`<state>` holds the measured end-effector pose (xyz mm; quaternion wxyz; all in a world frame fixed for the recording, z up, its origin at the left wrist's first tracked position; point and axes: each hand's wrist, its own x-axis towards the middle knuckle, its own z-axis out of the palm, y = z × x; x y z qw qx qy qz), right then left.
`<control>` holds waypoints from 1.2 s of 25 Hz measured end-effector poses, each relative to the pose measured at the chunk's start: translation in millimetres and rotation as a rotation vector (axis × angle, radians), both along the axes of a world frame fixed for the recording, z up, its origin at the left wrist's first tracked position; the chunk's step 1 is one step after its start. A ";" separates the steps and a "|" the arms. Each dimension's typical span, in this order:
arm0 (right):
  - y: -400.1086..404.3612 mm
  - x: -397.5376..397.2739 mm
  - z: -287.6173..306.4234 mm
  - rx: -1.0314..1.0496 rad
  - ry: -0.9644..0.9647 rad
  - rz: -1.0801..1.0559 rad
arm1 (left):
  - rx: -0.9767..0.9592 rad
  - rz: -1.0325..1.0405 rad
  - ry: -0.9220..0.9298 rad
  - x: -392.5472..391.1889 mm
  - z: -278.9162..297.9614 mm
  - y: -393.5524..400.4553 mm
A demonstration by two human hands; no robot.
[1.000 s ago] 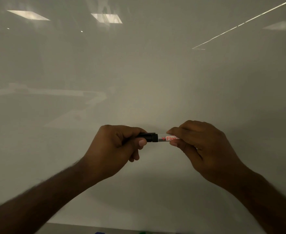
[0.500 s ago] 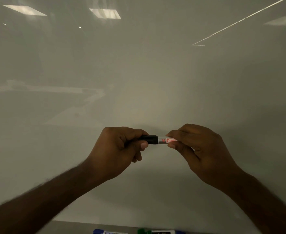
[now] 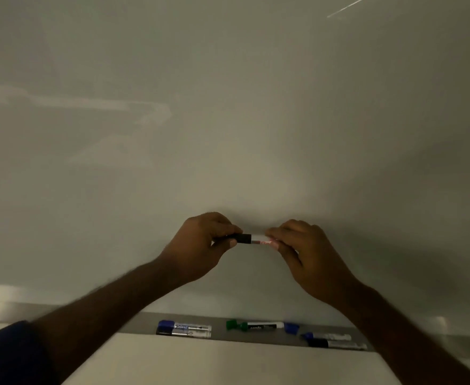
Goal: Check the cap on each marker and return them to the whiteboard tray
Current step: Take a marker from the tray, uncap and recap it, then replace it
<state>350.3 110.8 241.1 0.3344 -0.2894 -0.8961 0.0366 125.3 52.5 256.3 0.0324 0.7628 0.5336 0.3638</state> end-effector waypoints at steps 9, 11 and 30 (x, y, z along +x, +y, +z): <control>4.7 -11.5 -121.5 -0.296 -0.045 -0.127 | -0.216 0.081 0.082 -1.9 -121.0 7.3; 3.4 -14.1 -148.4 -0.331 -0.098 -0.176 | -0.281 0.097 0.115 -1.5 -147.7 7.2; -6.7 -35.0 -259.2 -0.519 -0.486 -0.346 | -0.511 0.193 0.377 -0.8 -268.6 5.2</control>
